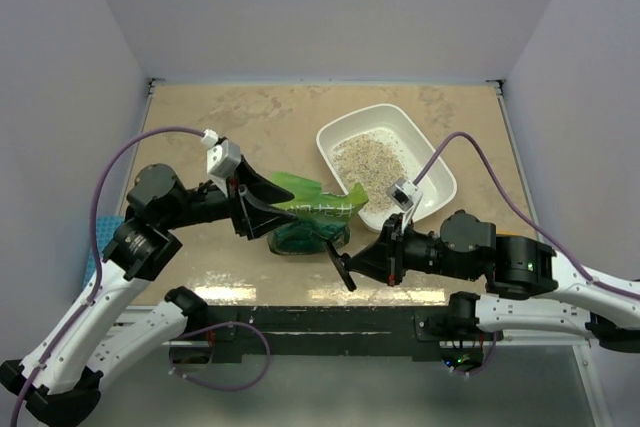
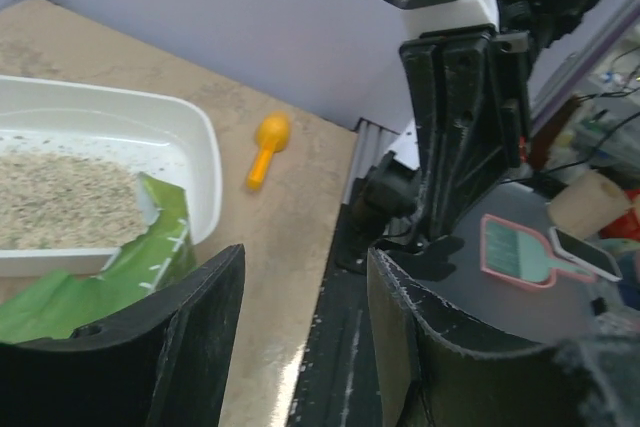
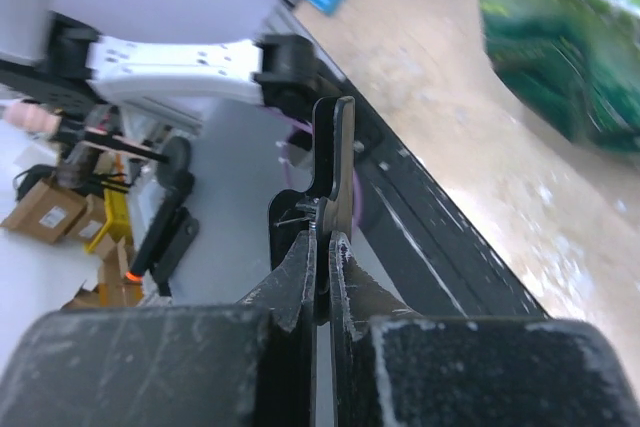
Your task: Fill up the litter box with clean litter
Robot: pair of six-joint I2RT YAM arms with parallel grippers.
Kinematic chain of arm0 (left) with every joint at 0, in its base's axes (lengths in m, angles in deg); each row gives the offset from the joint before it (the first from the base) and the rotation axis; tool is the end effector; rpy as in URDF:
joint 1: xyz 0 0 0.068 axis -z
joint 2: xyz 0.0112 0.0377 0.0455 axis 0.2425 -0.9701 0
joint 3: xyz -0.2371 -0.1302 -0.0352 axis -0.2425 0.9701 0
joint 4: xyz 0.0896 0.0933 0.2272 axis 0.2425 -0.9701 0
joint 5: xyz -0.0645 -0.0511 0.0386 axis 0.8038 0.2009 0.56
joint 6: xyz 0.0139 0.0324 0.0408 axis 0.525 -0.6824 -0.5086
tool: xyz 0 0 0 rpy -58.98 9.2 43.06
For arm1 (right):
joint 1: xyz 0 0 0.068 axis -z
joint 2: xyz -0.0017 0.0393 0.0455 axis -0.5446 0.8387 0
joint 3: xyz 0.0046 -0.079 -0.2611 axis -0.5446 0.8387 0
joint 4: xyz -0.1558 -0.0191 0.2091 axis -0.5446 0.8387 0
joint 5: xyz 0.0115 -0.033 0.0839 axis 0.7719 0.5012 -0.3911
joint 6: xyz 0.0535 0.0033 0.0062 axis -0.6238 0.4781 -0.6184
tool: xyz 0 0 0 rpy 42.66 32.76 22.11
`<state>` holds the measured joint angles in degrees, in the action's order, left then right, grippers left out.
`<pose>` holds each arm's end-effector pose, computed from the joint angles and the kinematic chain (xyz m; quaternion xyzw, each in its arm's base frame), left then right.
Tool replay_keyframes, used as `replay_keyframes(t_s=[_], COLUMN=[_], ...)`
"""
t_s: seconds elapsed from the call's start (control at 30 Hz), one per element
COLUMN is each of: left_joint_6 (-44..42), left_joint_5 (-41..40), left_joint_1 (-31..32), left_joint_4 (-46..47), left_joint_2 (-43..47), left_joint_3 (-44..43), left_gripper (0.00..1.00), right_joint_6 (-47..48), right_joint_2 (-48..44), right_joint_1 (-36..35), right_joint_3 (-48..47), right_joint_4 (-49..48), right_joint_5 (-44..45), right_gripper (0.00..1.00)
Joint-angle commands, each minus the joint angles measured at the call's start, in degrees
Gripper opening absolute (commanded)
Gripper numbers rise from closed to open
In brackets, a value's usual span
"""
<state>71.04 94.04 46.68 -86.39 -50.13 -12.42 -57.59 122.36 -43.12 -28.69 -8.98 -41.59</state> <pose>0.1146 -0.1017 0.4043 0.3253 0.6280 -0.5185 0.4805 0.0378 0.1372 0.3804 -0.1930 0.7836 0.4883 0.3321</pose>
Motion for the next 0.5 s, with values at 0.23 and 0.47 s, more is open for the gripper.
replay_keyframes(t_s=[0.23, 0.47], left_joint_6=[32.0, 40.2], left_joint_5=[9.9, 8.4], left_joint_1=[-0.2, -0.3], left_joint_4=[25.4, 34.1], left_joint_2=[8.1, 8.8], left_joint_3=[8.5, 10.7], left_gripper=[0.59, 0.59], right_joint_6=[11.0, 12.4], right_joint_2=[2.8, 5.6], right_joint_1=[-0.2, -0.2], right_joint_3=[-8.5, -8.2], right_joint_4=[-21.6, -31.2], right_joint_5=[-6.0, -11.0], right_gripper=[0.00, 0.00])
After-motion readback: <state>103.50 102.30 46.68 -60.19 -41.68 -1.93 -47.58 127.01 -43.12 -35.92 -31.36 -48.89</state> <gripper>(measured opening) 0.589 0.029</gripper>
